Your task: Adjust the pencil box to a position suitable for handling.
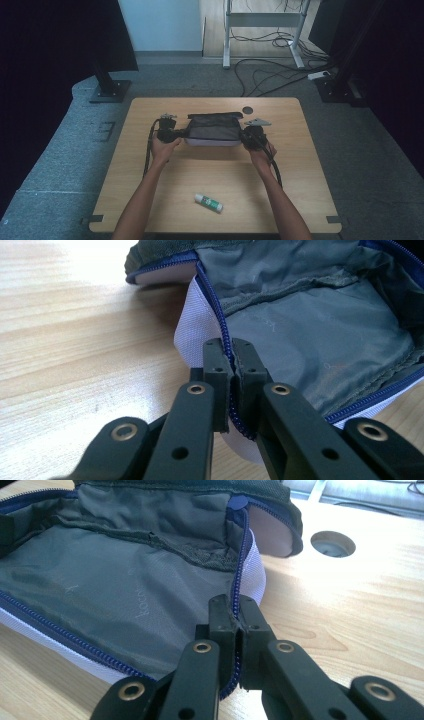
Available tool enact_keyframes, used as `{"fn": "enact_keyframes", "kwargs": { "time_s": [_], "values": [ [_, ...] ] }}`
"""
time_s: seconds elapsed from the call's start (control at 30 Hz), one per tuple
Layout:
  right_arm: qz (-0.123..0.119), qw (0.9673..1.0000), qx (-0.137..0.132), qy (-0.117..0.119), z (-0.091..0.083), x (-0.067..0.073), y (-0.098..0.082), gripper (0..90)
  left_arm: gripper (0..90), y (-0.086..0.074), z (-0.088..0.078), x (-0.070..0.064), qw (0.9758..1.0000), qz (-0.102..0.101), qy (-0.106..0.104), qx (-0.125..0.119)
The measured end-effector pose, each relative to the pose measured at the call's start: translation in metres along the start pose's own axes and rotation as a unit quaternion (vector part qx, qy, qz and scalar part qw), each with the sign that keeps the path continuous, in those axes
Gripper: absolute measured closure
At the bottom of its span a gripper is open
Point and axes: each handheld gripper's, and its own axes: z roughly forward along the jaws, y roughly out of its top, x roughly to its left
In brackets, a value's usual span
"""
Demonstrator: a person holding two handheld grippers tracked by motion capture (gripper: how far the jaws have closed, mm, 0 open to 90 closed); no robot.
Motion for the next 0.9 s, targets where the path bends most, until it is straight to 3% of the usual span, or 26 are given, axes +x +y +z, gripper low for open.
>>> {"fn": "enact_keyframes", "kwargs": {
  "time_s": [0.6,0.9],
  "values": [
    [-0.016,0.9992,-0.036,0.003,-0.024,0.012,0.01,86.7,86.9,0.002,-0.028,-0.011,0.9996,0.015,-0.002,-0.025],
    [-0.017,0.999,-0.04,0.008,-0.029,0.014,0.009,86.7,86.9,0.001,-0.036,-0.016,0.9992,0.021,-0.006,-0.033]
  ]
}}
